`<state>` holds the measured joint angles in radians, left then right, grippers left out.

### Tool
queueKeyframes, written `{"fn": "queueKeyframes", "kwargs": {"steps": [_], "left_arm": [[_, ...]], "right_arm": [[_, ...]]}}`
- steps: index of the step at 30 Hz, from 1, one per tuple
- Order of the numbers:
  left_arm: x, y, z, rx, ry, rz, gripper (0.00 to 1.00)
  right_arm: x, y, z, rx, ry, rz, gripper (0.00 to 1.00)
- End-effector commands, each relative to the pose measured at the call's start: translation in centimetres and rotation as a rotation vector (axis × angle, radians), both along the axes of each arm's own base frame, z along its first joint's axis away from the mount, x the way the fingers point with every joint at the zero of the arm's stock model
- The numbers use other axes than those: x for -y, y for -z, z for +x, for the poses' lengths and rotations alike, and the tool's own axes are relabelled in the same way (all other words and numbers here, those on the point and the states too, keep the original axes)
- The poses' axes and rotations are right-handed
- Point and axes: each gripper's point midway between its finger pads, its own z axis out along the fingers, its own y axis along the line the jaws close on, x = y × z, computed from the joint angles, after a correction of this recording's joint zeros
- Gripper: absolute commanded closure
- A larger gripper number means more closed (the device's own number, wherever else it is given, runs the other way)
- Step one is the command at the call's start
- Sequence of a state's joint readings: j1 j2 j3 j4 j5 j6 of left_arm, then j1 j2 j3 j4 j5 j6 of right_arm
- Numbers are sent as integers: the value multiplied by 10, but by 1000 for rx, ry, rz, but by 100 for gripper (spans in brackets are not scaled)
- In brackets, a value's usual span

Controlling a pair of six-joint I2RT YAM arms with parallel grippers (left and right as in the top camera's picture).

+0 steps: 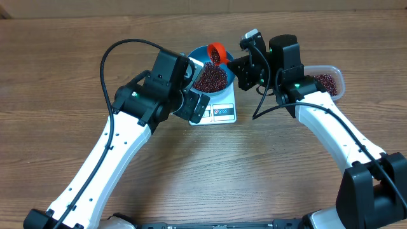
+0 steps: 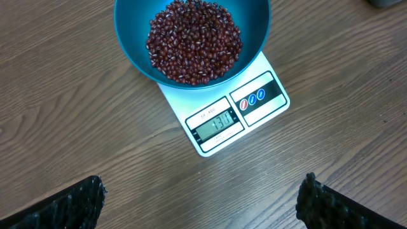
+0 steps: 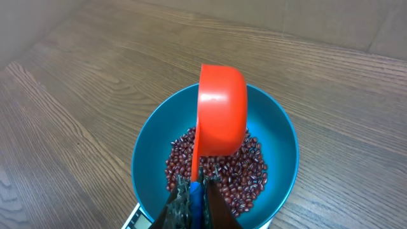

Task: Scoop item into bowl and weigh 150g on scale
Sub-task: 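Lift the filled scoop and carry it over the teal bowl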

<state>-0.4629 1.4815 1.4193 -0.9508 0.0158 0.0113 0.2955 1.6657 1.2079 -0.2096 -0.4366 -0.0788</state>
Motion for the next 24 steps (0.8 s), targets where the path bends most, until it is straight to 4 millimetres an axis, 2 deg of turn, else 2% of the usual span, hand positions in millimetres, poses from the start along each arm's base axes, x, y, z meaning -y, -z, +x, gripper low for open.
{"fn": "queueKeyframes", "kwargs": {"steps": [1, 24], "left_arm": [[1, -7, 2, 19, 17, -8, 0], [1, -7, 2, 19, 17, -8, 0]], "right_arm": [[-2, -8, 8, 28, 4, -1, 96], [-1, -6, 7, 19, 4, -5, 96]]}}
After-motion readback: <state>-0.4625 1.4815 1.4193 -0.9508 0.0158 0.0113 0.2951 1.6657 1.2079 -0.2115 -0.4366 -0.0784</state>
